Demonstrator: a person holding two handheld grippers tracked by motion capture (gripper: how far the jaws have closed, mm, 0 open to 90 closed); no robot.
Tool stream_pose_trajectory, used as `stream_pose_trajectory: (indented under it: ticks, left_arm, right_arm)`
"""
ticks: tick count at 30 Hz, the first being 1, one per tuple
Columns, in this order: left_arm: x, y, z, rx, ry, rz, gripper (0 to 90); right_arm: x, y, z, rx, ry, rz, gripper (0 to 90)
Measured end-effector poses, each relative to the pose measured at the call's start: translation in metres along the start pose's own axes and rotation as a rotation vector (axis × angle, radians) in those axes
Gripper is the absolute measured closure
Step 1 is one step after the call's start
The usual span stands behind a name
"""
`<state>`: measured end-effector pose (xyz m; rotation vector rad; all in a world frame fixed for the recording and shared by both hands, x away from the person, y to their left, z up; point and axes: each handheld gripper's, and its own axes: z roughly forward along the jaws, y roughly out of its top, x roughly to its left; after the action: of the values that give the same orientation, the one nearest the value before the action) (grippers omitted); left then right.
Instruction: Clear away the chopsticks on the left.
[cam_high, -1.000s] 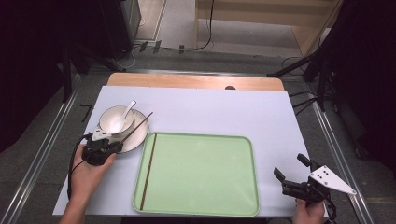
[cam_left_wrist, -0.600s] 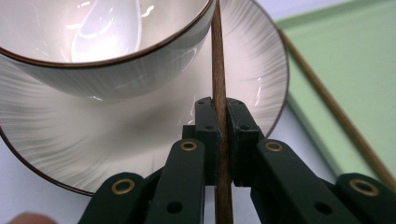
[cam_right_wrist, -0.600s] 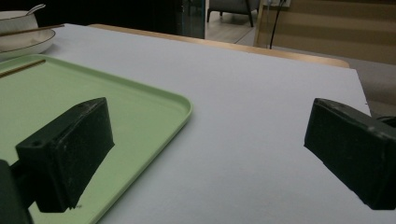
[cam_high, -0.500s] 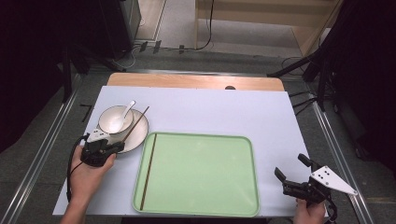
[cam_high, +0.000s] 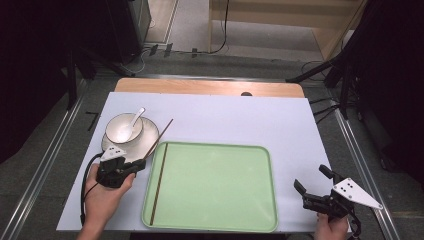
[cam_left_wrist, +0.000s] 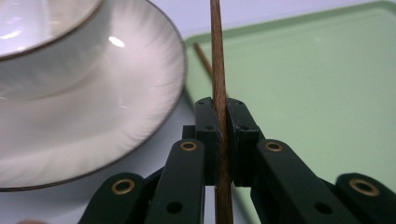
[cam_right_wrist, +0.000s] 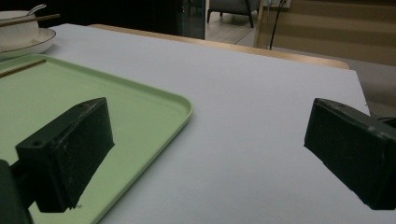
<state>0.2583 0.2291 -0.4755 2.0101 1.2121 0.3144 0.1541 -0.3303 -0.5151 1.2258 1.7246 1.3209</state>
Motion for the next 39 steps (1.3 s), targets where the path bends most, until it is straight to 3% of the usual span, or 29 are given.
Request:
stream_pose_trajectory:
  ticks: [7, 13, 18, 24, 28, 36, 39]
  left_arm:
    - [-0.032, -0.012, 0.014, 0.023, -0.041, -0.016, 85.0]
    - [-0.059, -0.021, 0.029, 0.075, -0.092, -0.026, 85.0]
    - [-0.078, -0.029, 0.039, 0.124, -0.089, -0.017, 84.9]
    - [-0.084, -0.033, 0.044, 0.142, -0.064, -0.014, 84.6]
    - [-0.088, -0.034, 0.044, 0.134, -0.033, 0.017, 83.9]
    - [-0.087, -0.034, 0.045, 0.125, -0.053, 0.012, 81.8]
    - [-0.085, -0.030, 0.047, 0.127, -0.061, 0.010, 72.1]
  right_arm:
    - [0.000, 0.000, 0.000, 0.000, -0.002, 0.001, 1.0]
    - [0.000, 0.000, 0.001, 0.000, -0.001, -0.003, 1.1]
    - [0.001, 0.000, 0.001, 0.001, 0.001, -0.002, 1.1]
    - [0.000, 0.000, 0.001, -0.001, 0.001, 0.003, 1.0]
    - [0.000, 0.000, 0.001, 0.000, 0.002, 0.000, 1.0]
    - [0.002, 0.000, 0.002, 0.004, 0.001, -0.001, 1.0]
    - [0.002, 0.000, 0.002, 0.004, 0.000, 0.001, 1.1]
